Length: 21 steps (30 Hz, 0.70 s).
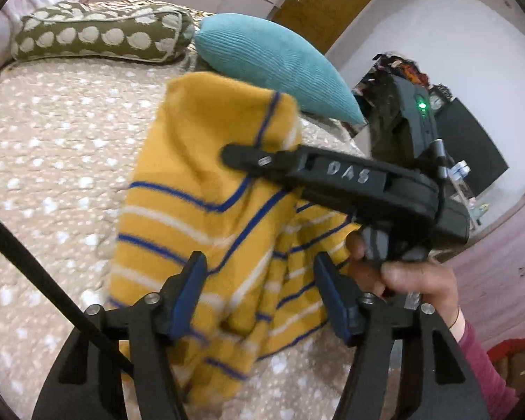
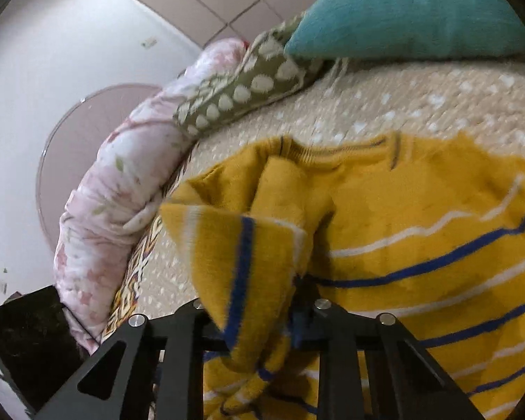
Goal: Fold small clothes
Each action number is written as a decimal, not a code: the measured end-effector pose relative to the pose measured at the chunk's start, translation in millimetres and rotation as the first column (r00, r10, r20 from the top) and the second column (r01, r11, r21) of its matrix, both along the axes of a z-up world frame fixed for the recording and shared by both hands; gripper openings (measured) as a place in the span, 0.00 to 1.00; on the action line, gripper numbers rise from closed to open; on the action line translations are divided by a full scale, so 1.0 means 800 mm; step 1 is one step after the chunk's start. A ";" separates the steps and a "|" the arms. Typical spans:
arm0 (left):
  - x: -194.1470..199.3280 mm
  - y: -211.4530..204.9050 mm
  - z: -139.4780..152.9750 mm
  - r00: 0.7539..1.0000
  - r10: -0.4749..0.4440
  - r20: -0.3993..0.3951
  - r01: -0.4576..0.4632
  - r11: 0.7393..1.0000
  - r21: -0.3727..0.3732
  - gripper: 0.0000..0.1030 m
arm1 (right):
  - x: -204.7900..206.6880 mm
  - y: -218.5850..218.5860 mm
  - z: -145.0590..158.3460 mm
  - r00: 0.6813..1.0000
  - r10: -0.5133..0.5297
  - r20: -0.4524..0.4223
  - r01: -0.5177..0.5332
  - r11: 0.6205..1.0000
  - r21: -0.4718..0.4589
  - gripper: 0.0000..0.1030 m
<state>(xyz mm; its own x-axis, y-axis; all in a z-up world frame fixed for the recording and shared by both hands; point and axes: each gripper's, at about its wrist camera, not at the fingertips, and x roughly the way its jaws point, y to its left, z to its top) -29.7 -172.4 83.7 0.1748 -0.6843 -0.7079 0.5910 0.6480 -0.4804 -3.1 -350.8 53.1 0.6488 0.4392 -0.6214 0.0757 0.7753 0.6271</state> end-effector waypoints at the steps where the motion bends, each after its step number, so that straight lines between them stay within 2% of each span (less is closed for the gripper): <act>1: -0.004 0.004 0.005 1.000 -0.004 0.001 0.004 1.000 -0.004 0.60 | -0.005 -0.006 0.003 1.000 -0.012 0.010 0.012 1.000 -0.004 0.21; 4: -0.009 0.019 0.024 1.000 -0.006 0.024 0.007 0.999 -0.044 0.64 | -0.021 -0.026 0.022 0.999 -0.031 0.043 0.032 0.999 -0.023 0.19; 5: -0.009 0.026 0.029 0.999 0.014 0.033 -0.013 0.998 -0.053 0.71 | -0.025 -0.033 0.032 0.998 -0.038 0.055 0.040 0.998 -0.041 0.19; 6: -0.006 0.033 0.032 0.998 0.050 0.042 -0.047 0.997 -0.068 0.72 | -0.028 -0.039 0.041 0.997 -0.046 0.064 0.049 0.997 -0.056 0.19; 8: 0.003 0.033 0.029 0.996 0.083 0.042 -0.081 0.995 -0.056 0.72 | -0.041 -0.063 0.058 0.994 -0.074 0.082 0.081 0.993 -0.087 0.19; 11: 0.012 0.020 0.015 0.995 0.099 0.004 -0.099 0.995 -0.015 0.72 | -0.054 -0.102 0.075 0.990 -0.119 0.082 0.128 0.985 -0.118 0.18; 13: 0.012 0.003 0.004 0.996 0.086 -0.010 -0.086 0.996 0.004 0.72 | -0.058 -0.124 0.080 0.989 -0.136 0.053 0.144 0.971 -0.189 0.18; 17: 0.002 -0.042 -0.022 0.999 0.041 0.000 -0.041 0.996 0.084 0.72 | -0.056 -0.147 0.062 0.981 -0.193 -0.024 0.172 0.918 -0.357 0.16; 20: -0.002 -0.068 -0.043 0.999 0.041 0.014 -0.042 0.985 0.166 0.72 | -0.049 -0.158 0.031 0.969 -0.236 -0.069 0.190 0.897 -0.399 0.17; 21: -0.002 -0.072 -0.048 0.999 0.037 0.005 -0.037 0.983 0.180 0.72 | -0.049 -0.163 0.024 0.965 -0.253 -0.073 0.205 0.896 -0.393 0.23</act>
